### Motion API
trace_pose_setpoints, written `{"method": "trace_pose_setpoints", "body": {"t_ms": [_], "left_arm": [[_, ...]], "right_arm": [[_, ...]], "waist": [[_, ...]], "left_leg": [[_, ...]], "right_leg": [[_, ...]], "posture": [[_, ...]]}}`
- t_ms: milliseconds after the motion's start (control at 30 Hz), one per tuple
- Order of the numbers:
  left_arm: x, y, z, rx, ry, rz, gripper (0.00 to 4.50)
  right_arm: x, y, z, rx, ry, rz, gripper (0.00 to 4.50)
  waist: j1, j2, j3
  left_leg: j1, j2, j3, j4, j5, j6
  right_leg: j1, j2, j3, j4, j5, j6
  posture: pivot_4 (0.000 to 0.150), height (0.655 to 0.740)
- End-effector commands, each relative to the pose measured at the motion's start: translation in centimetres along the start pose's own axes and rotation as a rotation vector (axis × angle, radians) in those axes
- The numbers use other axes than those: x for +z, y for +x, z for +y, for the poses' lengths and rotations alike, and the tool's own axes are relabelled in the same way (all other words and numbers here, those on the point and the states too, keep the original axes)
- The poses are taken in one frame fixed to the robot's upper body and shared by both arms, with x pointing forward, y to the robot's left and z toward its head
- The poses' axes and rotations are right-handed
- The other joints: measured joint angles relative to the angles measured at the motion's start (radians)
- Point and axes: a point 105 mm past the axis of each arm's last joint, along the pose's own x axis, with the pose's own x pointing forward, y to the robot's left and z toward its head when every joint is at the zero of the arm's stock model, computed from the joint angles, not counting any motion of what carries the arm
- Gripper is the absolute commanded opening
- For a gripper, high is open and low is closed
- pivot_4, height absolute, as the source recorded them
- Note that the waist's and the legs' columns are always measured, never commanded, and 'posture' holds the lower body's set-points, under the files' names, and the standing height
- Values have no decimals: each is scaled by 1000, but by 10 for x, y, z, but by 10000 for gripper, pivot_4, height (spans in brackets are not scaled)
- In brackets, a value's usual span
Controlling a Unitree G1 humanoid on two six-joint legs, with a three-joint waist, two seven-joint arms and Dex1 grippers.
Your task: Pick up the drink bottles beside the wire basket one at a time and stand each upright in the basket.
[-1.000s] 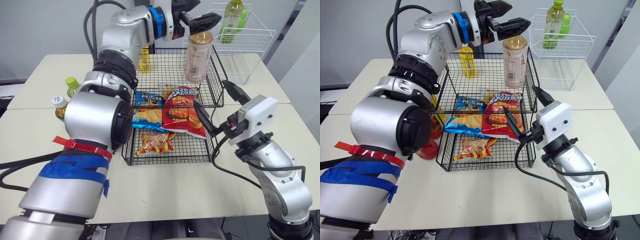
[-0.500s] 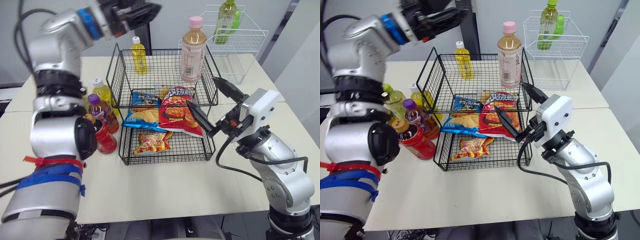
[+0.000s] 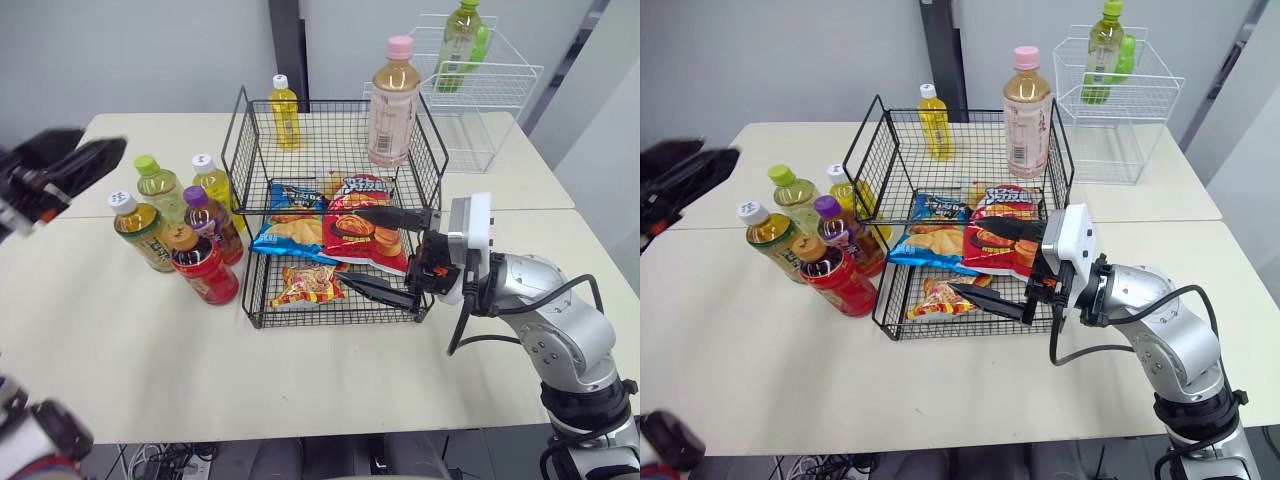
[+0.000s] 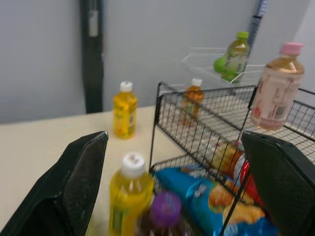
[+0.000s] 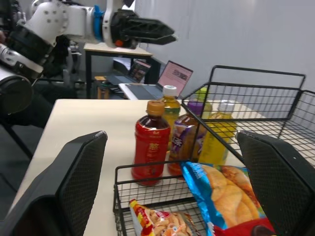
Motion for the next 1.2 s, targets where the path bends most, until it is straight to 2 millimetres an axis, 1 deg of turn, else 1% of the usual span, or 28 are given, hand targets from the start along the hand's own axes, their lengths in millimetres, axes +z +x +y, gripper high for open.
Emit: {"method": "trace_pose_setpoints", "body": {"t_ms": [33,133,200,233,300,400,500,600,700,733,833,933,1000,1200], "left_arm": [[-14,-48,-4,105,13,19,44747],[-49,-87,-2,199,-39,103,44747],[-62,-104,-2,239,-48,144,44747],[-65,-109,-3,250,-48,155,44747],[-66,-112,-6,256,-47,158,44747],[-64,-107,-8,250,-31,142,44747],[-59,-93,-6,235,-4,123,44747],[-48,-56,-3,198,57,63,44747],[-44,-35,0,187,105,42,44747],[-42,-24,3,191,134,39,44747],[-42,7,22,258,235,52,44747],[-43,27,33,278,284,58,44747],[-44,35,36,278,293,59,44747],[-63,59,40,251,292,110,44747]], "right_arm": [[7,1,-1,48,-37,-40,45000],[6,4,-6,69,-39,-45,45000],[8,5,-7,79,-29,-62,45000],[8,6,-7,86,-29,-67,45000],[8,6,-7,93,-31,-68,45000],[7,6,-8,94,-31,-68,45000],[7,6,-8,88,-39,-67,45000],[7,3,-9,57,-55,-57,45000],[9,2,-10,38,-64,-54,45000],[9,2,-10,31,-72,-50,45000],[12,0,-9,7,-87,-38,45000],[13,-2,-8,-17,-96,-30,45000],[14,-3,-7,-29,-99,-26,45000],[18,-4,-7,-60,-110,-13,45000]], "waist": [[-1,0,0],[0,-1,-1],[6,-2,-1],[12,-2,-1],[24,-3,-2],[30,-4,-2],[29,-4,-2],[33,-4,-2],[28,-4,-2],[23,-4,-2],[21,-3,-2],[17,-3,-2],[15,-3,-2],[18,-2,-2]], "left_leg": [[1,0,1,0,0,0],[3,0,1,0,0,0],[4,0,1,0,0,0],[5,1,0,-1,0,0],[5,1,-1,-1,0,0],[6,1,-2,0,0,0],[6,1,-1,-1,0,-1],[6,0,-2,-1,0,-1],[6,1,-2,-1,0,-1],[6,0,-1,-2,0,-1],[6,0,0,-3,-1,-1],[6,1,-1,-5,-1,-1],[6,1,0,-5,-1,-1],[5,1,-1,-8,-1,-1]], "right_leg": [[1,0,1,0,0,0],[2,-1,1,-1,-2,-3],[3,-1,0,-1,-3,-5],[4,-1,-1,-1,-6,-10],[4,0,-2,0,-7,-11],[6,0,-3,0,-8,-13],[6,0,-2,0,-8,-13],[6,0,-3,0,-8,-13],[6,0,-2,1,-7,-12],[6,0,-1,0,-6,-10],[5,1,-1,0,-5,-9],[5,1,-1,0,-5,-8],[4,1,-1,0,-5,-8],[3,1,-2,-2,-5,-8]], "posture": [[1500,7400],[1500,7400],[1500,7400],[1500,7400],[1500,7400],[1500,7400],[1500,7400],[1500,7400],[1500,7400],[1500,7400],[1500,7400],[1500,7400],[1500,7400],[1500,7400]]}}
